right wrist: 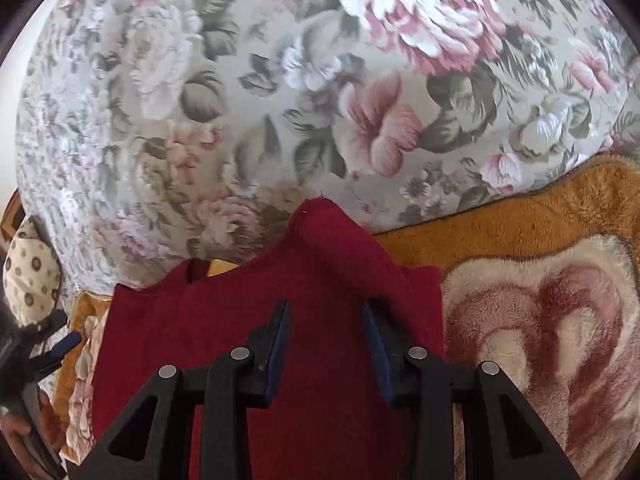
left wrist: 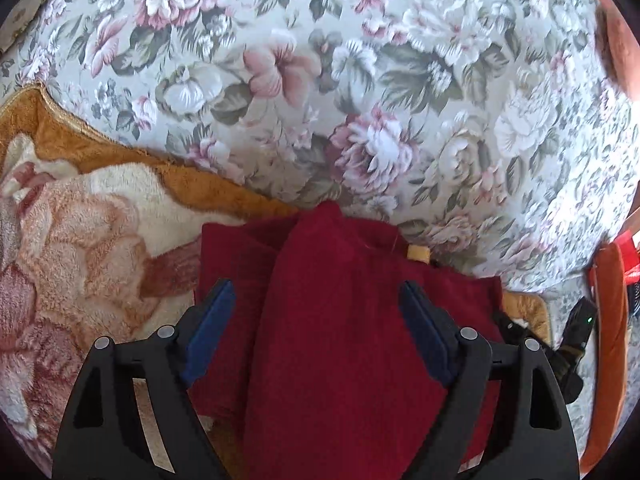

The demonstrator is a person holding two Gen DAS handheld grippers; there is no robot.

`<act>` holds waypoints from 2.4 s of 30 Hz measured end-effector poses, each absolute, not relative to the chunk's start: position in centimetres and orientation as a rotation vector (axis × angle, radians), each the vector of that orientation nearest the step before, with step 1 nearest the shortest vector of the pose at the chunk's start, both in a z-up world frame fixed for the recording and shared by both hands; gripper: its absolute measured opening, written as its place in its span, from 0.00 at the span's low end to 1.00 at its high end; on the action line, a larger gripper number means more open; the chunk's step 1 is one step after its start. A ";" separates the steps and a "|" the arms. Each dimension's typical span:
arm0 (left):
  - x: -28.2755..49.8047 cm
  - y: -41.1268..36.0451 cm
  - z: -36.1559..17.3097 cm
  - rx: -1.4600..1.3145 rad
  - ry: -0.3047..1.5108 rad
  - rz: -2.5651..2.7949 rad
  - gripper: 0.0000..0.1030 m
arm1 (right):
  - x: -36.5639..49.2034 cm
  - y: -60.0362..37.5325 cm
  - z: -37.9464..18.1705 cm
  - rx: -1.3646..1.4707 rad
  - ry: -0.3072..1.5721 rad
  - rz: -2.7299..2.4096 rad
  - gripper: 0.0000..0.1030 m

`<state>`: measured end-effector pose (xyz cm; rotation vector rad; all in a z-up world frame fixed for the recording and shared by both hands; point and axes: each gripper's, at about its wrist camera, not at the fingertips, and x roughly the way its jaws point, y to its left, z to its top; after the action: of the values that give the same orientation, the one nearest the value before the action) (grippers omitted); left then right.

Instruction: Fold small clothes

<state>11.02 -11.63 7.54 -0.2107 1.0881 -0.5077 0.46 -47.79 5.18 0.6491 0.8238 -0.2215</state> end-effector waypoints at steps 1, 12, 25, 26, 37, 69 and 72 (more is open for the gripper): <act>11.2 -11.9 6.4 -0.194 1.119 -0.489 0.81 | 0.4 -48.2 4.9 0.661 0.820 -0.226 0.33; 6.9 -9.9 7.4 -0.131 1.039 -0.455 0.81 | -7.4 -42.5 9.9 0.513 0.800 -0.102 0.33; -1.9 -3.7 5.6 -0.178 1.084 -0.537 0.81 | -11.4 -40.1 6.8 0.569 0.882 -0.059 0.34; -2.3 -4.0 5.0 -0.160 1.091 -0.553 0.81 | -11.5 -39.7 6.7 0.581 0.884 -0.045 0.34; -1.5 -4.8 3.7 0.084 1.043 -0.642 0.73 | -12.0 -38.6 6.3 0.644 0.886 -0.006 0.34; -2.9 -4.4 8.1 0.035 0.959 -0.750 0.18 | -5.8 -33.5 9.6 0.542 0.861 0.097 0.34; -2.1 -6.1 8.4 -0.012 0.937 -0.684 0.46 | -2.8 -32.6 10.7 0.486 0.832 0.089 0.34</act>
<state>-2.05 -6.07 8.39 -0.0118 0.9369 -0.6839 -2.76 -32.59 10.66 0.4858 0.8325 0.0888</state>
